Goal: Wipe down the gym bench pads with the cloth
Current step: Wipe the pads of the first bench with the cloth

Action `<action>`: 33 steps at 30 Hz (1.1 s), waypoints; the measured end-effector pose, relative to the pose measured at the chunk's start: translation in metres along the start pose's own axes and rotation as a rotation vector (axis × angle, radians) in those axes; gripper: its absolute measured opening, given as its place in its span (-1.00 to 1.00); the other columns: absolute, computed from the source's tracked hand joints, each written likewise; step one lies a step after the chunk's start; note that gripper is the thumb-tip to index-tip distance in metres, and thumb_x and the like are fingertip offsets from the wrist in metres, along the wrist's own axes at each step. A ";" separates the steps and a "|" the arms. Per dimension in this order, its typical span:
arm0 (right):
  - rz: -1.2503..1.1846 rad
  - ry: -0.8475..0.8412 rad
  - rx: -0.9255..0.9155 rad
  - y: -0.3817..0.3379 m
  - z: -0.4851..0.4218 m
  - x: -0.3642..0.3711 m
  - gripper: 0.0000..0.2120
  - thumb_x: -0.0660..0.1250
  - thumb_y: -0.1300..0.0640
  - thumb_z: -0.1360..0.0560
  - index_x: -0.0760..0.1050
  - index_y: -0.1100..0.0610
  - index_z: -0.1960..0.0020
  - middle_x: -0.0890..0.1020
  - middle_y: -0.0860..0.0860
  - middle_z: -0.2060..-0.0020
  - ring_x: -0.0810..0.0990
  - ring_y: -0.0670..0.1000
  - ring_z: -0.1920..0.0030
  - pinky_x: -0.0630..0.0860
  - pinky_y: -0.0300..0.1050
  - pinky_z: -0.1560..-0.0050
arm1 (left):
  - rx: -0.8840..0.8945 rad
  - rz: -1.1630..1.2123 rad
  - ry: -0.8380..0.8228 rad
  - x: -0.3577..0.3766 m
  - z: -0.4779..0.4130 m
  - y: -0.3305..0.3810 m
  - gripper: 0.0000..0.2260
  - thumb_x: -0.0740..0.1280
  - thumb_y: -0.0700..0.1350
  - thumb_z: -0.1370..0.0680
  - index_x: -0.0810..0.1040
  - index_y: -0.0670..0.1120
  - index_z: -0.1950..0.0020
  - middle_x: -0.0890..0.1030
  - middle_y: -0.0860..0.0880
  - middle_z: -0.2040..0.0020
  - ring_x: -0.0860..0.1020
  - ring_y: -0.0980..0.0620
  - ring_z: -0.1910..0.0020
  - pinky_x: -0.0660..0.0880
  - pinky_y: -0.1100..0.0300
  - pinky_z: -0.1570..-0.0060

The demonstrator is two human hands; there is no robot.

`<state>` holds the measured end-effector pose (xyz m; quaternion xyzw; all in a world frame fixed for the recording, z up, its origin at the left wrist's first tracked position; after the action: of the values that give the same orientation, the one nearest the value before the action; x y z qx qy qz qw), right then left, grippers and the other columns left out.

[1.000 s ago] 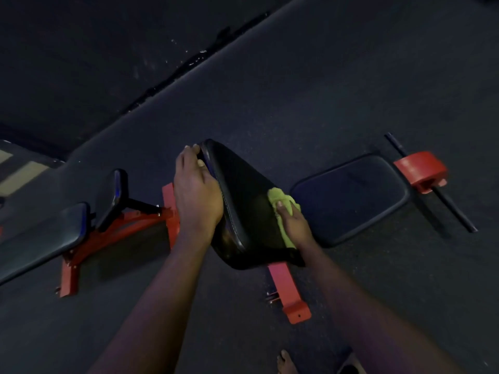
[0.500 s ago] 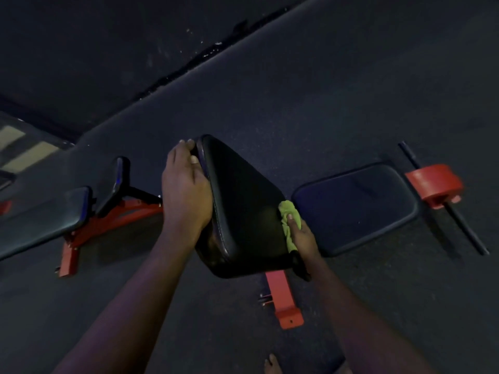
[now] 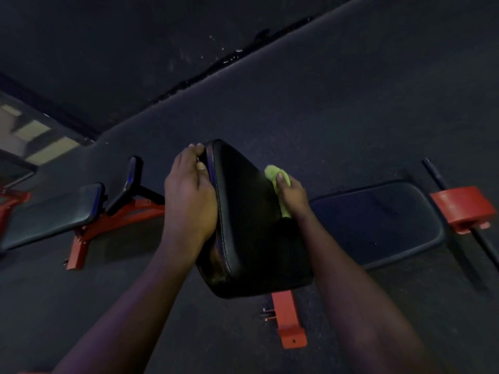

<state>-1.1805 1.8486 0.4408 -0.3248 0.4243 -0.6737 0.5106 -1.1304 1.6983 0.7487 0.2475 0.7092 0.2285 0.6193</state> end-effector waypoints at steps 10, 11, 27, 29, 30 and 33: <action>-0.087 -0.139 -0.390 -0.113 0.057 0.025 -0.48 0.22 -0.39 -0.53 0.55 -0.11 -0.33 0.63 -0.11 -0.25 0.56 -0.04 -0.30 0.42 0.17 -0.40 | -0.001 -0.005 -0.017 0.000 0.001 0.001 -0.70 0.09 -0.16 -0.69 0.44 -0.04 -0.38 0.50 -0.01 -0.29 0.49 0.03 -0.27 0.43 -0.06 -0.34; -0.047 -0.131 -0.272 -0.086 0.039 0.022 -0.39 0.21 -0.48 -0.48 0.55 -0.12 -0.33 0.64 -0.09 -0.25 0.57 -0.02 -0.29 0.42 0.18 -0.40 | -0.007 -0.001 -0.028 0.000 0.001 0.000 -0.70 0.08 -0.15 -0.69 0.43 -0.01 -0.38 0.50 0.00 -0.29 0.50 0.02 -0.26 0.45 -0.09 -0.32; 0.064 0.085 0.415 0.150 0.094 -0.045 -0.50 0.28 -0.21 -0.61 0.51 0.04 -0.44 0.58 0.14 -0.34 0.52 0.21 -0.34 0.42 0.05 -0.33 | 0.008 0.000 -0.002 -0.002 0.003 0.005 -0.73 0.09 -0.19 -0.68 0.46 -0.05 -0.32 0.50 0.01 -0.25 0.49 0.11 -0.22 0.44 0.01 -0.33; 0.101 0.079 0.442 0.145 0.092 -0.046 -0.51 0.23 -0.18 -0.63 0.49 0.06 -0.45 0.55 0.16 -0.38 0.50 0.23 -0.37 0.40 0.05 -0.35 | 0.009 -0.005 -0.004 -0.001 0.002 0.004 -0.73 0.09 -0.19 -0.68 0.46 -0.07 -0.33 0.50 0.00 -0.26 0.49 0.09 -0.24 0.44 0.00 -0.34; 0.127 0.077 0.441 0.136 0.086 -0.046 -0.51 0.19 -0.18 -0.65 0.48 0.07 -0.46 0.53 0.17 -0.40 0.48 0.24 -0.39 0.39 0.06 -0.38 | 0.009 -0.003 -0.005 0.000 0.002 0.004 -0.72 0.09 -0.19 -0.68 0.45 -0.07 -0.34 0.50 -0.01 -0.27 0.49 0.08 -0.24 0.44 -0.01 -0.34; 0.199 0.087 0.382 0.099 0.056 -0.040 -0.46 0.08 -0.21 -0.67 0.43 0.09 -0.49 0.48 0.20 -0.44 0.43 0.28 -0.43 0.34 0.08 -0.40 | 0.004 0.012 -0.017 0.001 0.000 0.000 -0.72 0.09 -0.18 -0.68 0.45 -0.05 -0.35 0.50 0.00 -0.27 0.50 0.06 -0.23 0.45 -0.04 -0.33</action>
<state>-1.0797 1.8622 0.3749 -0.1493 0.3407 -0.7016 0.6078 -1.1301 1.6992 0.7480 0.2549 0.7030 0.2288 0.6233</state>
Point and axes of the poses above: each hand's wrist, its own z-axis away from the middle knuckle, its own x-axis out of the palm, y = z × x, the point moved 6 cm from there along -z, towards the middle knuckle
